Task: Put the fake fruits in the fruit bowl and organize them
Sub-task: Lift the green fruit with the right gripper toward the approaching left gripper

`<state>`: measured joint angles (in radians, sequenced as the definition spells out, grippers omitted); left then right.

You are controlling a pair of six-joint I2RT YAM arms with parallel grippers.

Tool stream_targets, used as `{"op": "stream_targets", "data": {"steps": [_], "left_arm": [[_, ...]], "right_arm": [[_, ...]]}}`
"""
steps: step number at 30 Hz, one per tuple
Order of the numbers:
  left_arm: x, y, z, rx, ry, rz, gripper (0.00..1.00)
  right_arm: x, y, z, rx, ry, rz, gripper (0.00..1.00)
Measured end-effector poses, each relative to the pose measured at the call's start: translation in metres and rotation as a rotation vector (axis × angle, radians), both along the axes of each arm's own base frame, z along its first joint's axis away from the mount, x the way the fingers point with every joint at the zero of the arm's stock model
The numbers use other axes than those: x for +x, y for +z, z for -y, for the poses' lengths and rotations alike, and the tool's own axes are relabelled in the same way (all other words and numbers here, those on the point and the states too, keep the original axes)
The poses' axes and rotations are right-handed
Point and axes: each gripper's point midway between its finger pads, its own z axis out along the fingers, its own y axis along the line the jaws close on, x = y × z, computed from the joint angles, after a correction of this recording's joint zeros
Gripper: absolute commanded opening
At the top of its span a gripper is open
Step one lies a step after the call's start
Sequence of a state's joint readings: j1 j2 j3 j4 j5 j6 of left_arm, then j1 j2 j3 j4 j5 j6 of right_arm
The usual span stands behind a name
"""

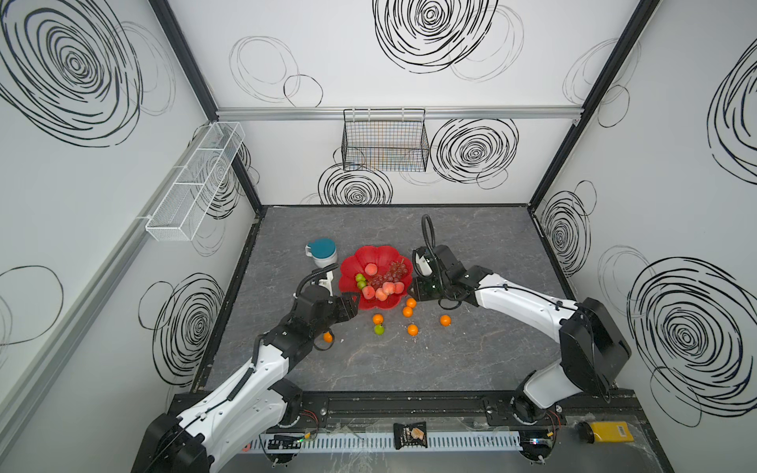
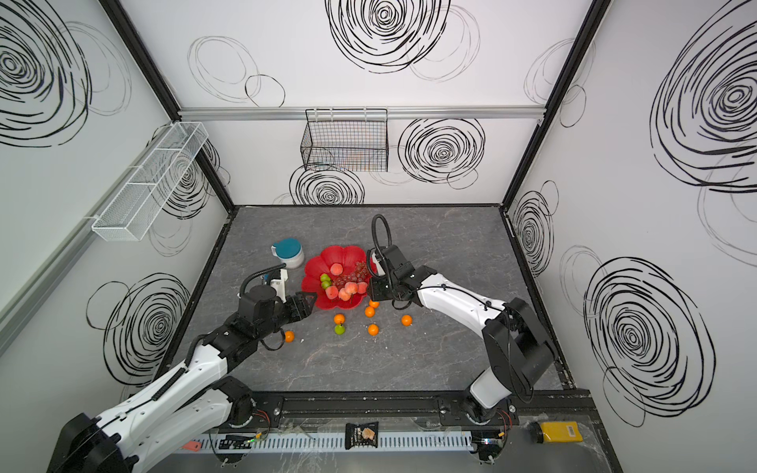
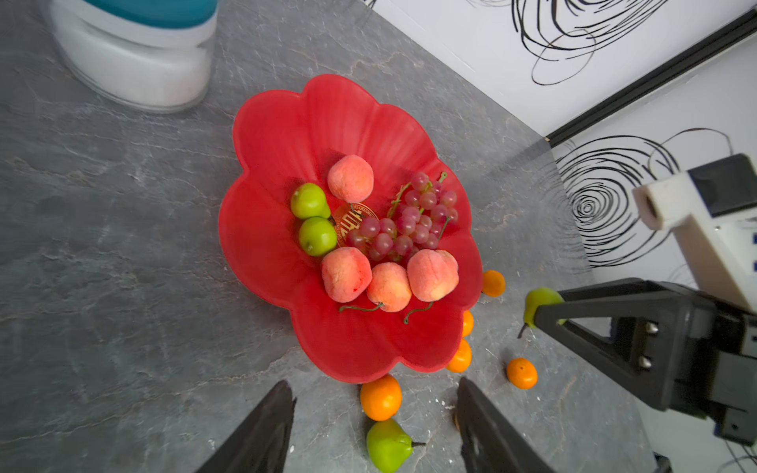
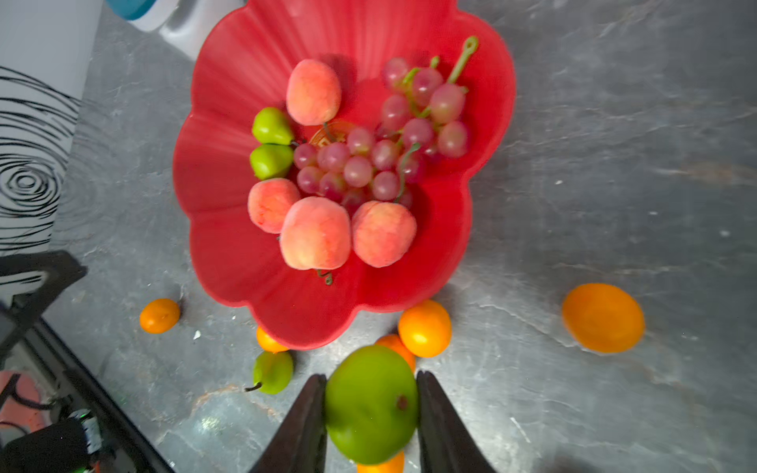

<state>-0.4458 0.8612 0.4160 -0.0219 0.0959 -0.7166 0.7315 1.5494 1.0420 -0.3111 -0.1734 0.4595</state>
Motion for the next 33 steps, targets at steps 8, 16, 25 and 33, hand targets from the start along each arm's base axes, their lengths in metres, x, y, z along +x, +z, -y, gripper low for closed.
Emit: {"op": "stream_targets", "data": {"steps": [8,16,25,33], "left_arm": [[-0.011,0.024,0.037,-0.136,-0.182,0.078,0.62],[-0.025,0.028,0.08,-0.212,-0.352,0.08,0.53],[-0.029,0.021,0.097,-0.206,-0.4,0.047,0.44],[-0.026,0.027,0.099,-0.209,-0.402,0.066,0.36]], "right_arm": [[0.001,0.024,-0.021,0.104,0.025,-0.001,0.36],[-0.017,0.032,-0.039,0.144,0.102,-0.007,0.37],[-0.027,0.051,-0.047,0.189,0.164,0.027,0.37],[-0.037,0.053,-0.053,0.201,0.234,0.028,0.37]]}}
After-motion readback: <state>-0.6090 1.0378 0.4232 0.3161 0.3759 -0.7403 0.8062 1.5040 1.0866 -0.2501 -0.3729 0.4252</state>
